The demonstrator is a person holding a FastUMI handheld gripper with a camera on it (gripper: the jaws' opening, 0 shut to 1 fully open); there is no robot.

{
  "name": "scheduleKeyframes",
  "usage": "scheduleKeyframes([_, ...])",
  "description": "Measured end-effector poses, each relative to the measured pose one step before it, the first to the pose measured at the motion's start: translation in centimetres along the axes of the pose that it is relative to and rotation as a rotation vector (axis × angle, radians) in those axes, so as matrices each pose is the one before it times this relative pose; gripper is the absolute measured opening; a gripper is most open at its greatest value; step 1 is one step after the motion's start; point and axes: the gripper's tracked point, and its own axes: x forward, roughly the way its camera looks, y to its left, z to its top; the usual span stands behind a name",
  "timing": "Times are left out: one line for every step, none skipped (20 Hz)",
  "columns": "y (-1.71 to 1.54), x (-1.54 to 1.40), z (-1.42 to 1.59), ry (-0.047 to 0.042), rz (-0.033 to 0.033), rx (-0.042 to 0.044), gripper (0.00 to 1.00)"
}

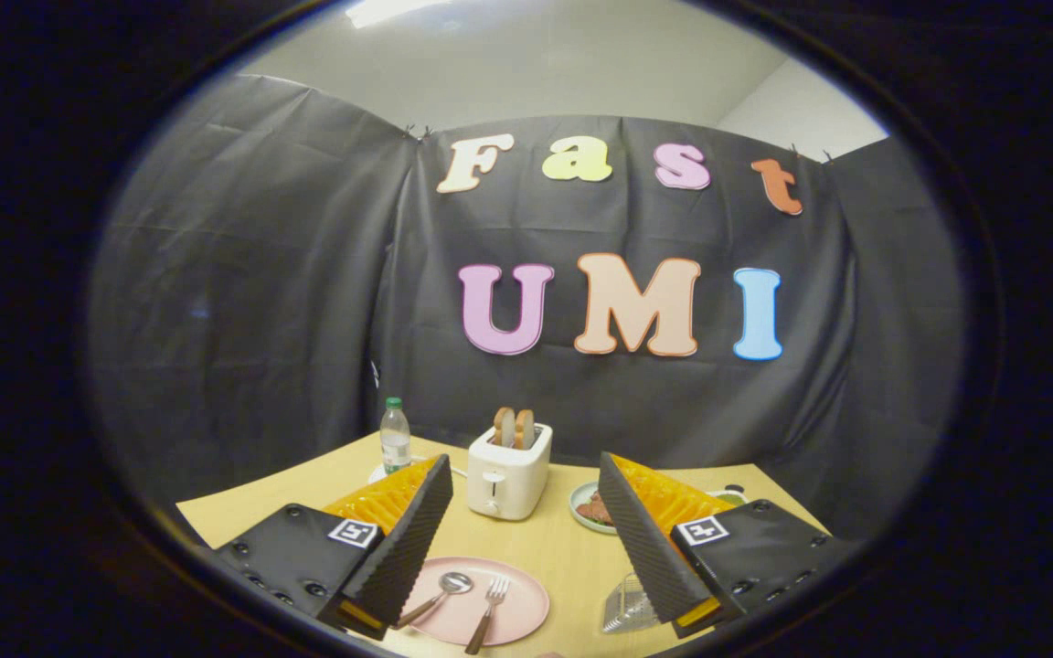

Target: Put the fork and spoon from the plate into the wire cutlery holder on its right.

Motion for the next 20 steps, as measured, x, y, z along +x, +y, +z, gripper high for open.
scheduleKeyframes([0.133, 0.220, -0.550, 0.01382, 0.00651, -0.00424, 1.00])
scheduleKeyframes([0.342, 0.261, -0.640, 0.01409, 0.00829, -0.00244, 1.00])
scheduleKeyframes([0.302, 0.201, -0.568, 0.01442, 0.01099, -0.00030, 1.00])
scheduleKeyframes([0.106, 0.290, -0.782, 0.01554, 0.00596, 0.00050, 1.00])
scheduleKeyframes([0.005, 0.257, -0.681, 0.01601, 0.00394, 0.00184, 1.00])
scheduleKeyframes([0.153, 0.419, -0.844, 0.01897, 0.00665, 0.00277, 1.00])
scheduleKeyframes([0.138, 0.304, -0.911, 0.02484, 0.00464, 0.00232, 1.00])
scheduleKeyframes([0.162, 0.345, -1.094, 0.02491, 0.00793, 0.00283, 1.00])
scheduleKeyframes([0.200, 0.455, -0.925, 0.02266, 0.00776, 0.00161, 1.00])
scheduleKeyframes([0.103, 0.339, -1.131, 0.02773, 0.00420, 0.00029, 1.00])
scheduleKeyframes([0.060, 0.403, -1.133, 0.02864, 0.00285, 0.00080, 1.00])
scheduleKeyframes([0.121, 0.442, -1.072, 0.02554, 0.00339, 0.00170, 1.00])
scheduleKeyframes([0.074, 0.360, -1.015, 0.02313, 0.00264, 0.00331, 1.00])
scheduleKeyframes([0.144, 0.417, -1.168, 0.02604, 0.00372, 0.00472, 1.00])
scheduleKeyframes([0.042, 0.387, -0.926, 0.02408, -0.00059, 0.00311, 1.00])
scheduleKeyframes([0.015, 0.430, -0.792, 0.02075, -0.00015, 0.00234, 1.00])
scheduleKeyframes([0.032, 0.388, -0.701, 0.02233, 0.00278, 0.00189, 1.00])
scheduleKeyframes([0.299, 0.446, -1.116, 0.02548, 0.00775, 0.00253, 1.00])
scheduleKeyframes([0.192, 0.350, -0.996, 0.02668, 0.00692, -0.00043, 1.00])
scheduleKeyframes([0.101, 0.271, -1.233, 0.02870, 0.00249, -0.00377, 1.00])
